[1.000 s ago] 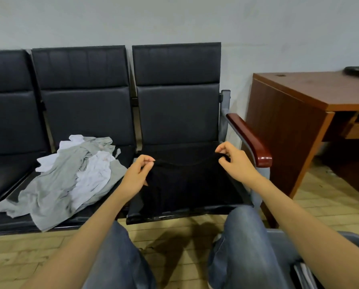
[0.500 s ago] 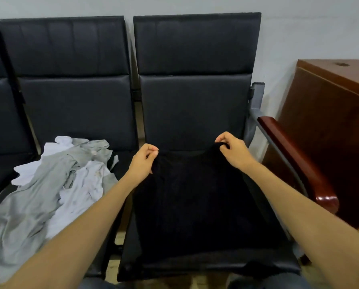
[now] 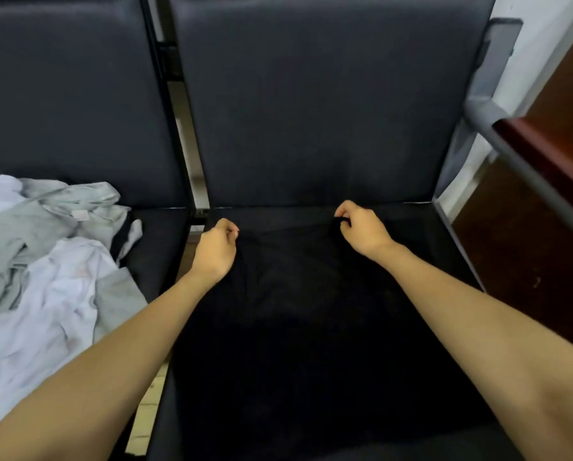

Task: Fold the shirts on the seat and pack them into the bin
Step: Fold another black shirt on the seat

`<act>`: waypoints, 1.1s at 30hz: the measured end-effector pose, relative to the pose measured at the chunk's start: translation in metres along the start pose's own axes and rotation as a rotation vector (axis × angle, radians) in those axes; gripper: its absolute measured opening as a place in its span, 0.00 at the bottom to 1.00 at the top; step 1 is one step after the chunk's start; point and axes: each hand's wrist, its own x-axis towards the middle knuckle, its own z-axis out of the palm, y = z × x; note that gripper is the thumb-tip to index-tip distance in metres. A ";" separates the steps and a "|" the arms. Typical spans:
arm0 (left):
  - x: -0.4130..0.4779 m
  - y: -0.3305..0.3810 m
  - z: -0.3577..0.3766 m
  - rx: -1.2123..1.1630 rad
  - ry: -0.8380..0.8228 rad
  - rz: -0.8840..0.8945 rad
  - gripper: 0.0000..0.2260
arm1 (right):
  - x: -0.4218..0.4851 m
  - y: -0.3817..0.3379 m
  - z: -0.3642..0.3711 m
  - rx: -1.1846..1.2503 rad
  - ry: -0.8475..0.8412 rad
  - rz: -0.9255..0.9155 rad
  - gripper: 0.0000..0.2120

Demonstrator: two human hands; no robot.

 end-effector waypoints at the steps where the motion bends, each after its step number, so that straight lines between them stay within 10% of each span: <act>1: -0.001 -0.003 0.003 0.007 0.022 0.010 0.08 | 0.000 0.003 0.006 -0.023 0.031 0.002 0.12; 7: -0.050 0.008 -0.001 0.144 0.118 0.126 0.21 | -0.048 0.001 0.006 -0.029 0.202 -0.069 0.13; 16: -0.209 0.012 -0.004 0.573 -0.411 0.031 0.32 | -0.207 0.005 0.008 -0.318 -0.387 0.055 0.30; 24: -0.191 0.005 -0.016 0.348 -0.464 0.164 0.35 | -0.237 0.013 0.008 -0.408 -0.347 0.262 0.35; 28: -0.207 0.002 -0.029 0.360 -0.216 -0.058 0.34 | -0.235 -0.009 0.023 -0.377 -0.094 -0.004 0.45; 33: -0.218 -0.014 -0.050 0.397 -0.305 -0.246 0.24 | -0.237 -0.035 0.058 -0.329 -0.218 -0.213 0.43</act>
